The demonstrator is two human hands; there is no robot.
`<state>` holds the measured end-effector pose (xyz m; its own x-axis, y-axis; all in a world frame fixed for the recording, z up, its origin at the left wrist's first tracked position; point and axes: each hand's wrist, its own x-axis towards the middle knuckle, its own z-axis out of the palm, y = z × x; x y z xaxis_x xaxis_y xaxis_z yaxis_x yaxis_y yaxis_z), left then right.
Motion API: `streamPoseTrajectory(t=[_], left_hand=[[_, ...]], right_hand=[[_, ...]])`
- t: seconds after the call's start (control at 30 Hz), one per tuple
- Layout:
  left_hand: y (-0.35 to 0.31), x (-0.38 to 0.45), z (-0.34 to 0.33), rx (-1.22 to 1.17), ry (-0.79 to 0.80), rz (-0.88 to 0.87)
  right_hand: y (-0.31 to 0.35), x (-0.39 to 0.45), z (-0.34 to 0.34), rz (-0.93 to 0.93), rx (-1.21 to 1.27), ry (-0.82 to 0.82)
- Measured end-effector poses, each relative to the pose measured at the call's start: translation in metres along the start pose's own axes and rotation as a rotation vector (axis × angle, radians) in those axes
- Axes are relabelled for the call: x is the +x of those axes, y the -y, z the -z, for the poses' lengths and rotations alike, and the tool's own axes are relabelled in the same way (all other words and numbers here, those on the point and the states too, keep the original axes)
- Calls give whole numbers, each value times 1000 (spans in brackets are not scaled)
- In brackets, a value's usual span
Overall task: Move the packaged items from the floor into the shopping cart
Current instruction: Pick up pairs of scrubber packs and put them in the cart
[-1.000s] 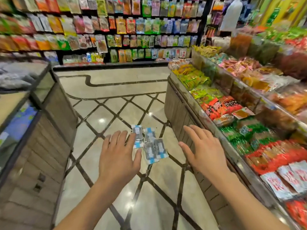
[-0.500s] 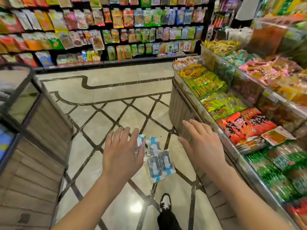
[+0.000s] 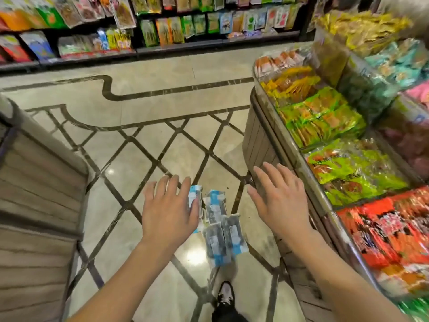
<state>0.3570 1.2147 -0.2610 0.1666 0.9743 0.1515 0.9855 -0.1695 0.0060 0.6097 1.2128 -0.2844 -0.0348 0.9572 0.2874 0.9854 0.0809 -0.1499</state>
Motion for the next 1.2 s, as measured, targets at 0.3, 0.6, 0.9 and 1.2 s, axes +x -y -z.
streamPoseTrajectory(t=[0.3, 0.6, 0.9, 1.2], left_hand=[[-3, 48, -190, -116, 232, 45], [-3, 8, -471, -146, 432, -5], [-7, -39, -720, -167, 553, 18], [-16, -91, -856, -410, 814, 318]], right_hand=[[-34, 27, -167, -79, 31, 204], [-82, -64, -429, -84, 26, 424], [-107, -130, -686, -137, 53, 543], [-134, -168, -822, -807, 417, 603]])
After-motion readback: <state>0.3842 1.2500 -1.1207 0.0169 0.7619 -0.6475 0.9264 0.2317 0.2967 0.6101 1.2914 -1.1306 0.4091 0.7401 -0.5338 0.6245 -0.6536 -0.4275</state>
